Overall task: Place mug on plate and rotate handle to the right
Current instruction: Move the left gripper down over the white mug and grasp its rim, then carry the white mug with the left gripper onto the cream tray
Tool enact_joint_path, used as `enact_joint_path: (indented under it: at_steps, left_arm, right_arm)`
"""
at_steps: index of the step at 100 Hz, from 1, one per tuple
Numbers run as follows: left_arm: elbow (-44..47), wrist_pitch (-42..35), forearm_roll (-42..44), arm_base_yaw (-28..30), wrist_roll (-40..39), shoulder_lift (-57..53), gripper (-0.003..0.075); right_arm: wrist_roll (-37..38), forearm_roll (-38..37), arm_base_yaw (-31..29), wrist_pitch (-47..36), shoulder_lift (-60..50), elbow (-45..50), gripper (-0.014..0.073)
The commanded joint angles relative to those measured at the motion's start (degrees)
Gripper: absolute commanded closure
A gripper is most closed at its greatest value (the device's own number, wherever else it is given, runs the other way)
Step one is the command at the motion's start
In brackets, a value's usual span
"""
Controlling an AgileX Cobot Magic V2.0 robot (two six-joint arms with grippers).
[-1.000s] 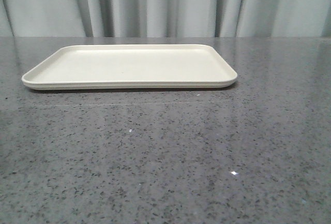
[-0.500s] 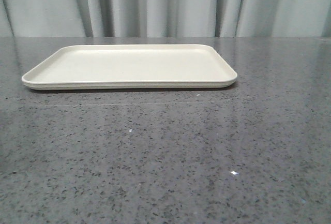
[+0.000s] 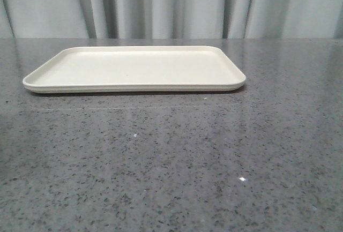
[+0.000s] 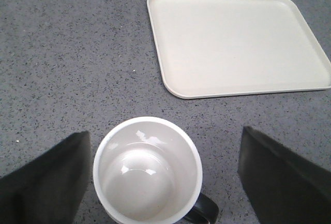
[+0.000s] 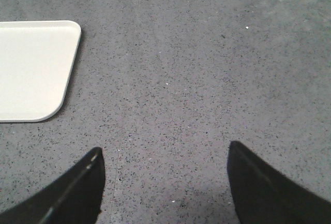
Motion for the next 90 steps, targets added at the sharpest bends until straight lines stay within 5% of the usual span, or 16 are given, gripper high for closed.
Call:
enact_joint_path:
  at_steps: [1,38,90]
  left_arm:
    - [-1.9,-3.1,-1.2,-0.4,-0.6,0.5,0.0134]
    - [-1.7,3.4,6.8,-0.4,-3.0,6.8,0.0134]
    - [4.4,1.8,6.9,-0.4,-3.0,16.2,0.0134]
  right_arm:
    - [-0.4,-0.1,0.0,-3.5,0.7,-1.8,0.0072]
    - [-0.4,-0.1,0.0,-3.5,0.7,-1.8,0.0072]
    - [-0.4,-0.1,0.0,-3.5,0.7,-1.8,0.0072]
